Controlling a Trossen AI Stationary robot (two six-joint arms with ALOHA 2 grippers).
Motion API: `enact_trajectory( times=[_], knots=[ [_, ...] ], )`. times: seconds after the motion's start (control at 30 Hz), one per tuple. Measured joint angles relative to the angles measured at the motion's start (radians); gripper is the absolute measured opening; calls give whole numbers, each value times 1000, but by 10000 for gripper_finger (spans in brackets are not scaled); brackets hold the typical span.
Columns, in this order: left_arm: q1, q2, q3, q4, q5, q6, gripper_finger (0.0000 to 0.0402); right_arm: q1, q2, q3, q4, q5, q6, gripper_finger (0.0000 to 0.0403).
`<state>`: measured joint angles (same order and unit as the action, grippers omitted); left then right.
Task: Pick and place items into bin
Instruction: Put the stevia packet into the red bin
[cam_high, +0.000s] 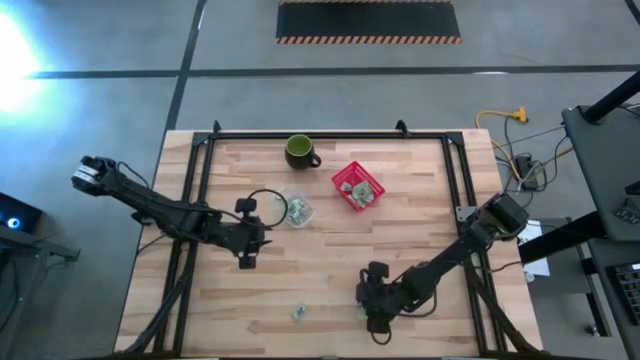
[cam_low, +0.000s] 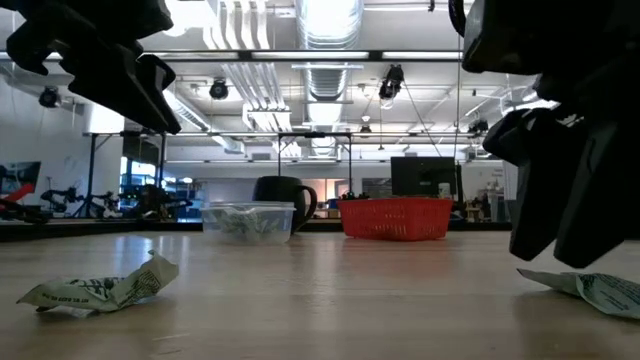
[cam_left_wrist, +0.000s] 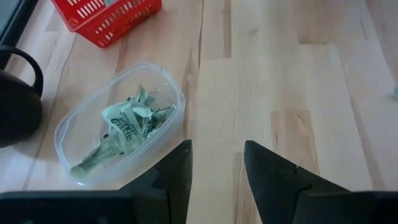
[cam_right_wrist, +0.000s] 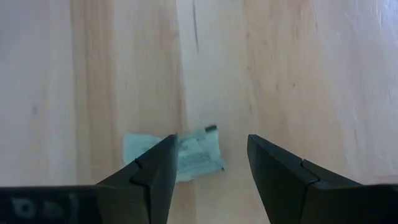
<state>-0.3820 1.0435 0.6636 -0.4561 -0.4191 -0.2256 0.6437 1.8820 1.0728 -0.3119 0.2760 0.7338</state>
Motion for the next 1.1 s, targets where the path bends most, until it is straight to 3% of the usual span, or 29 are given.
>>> enact_trajectory(
  times=[0.7, 1.1],
  knots=[
    [0, 1, -12, 1, 2, -3, 130, 7, 53, 3, 55, -60, 20, 180],
    [0, 1, -14, 3, 2, -3, 130, 20, 50, 2, 39, -65, -33, 56]
  ],
)
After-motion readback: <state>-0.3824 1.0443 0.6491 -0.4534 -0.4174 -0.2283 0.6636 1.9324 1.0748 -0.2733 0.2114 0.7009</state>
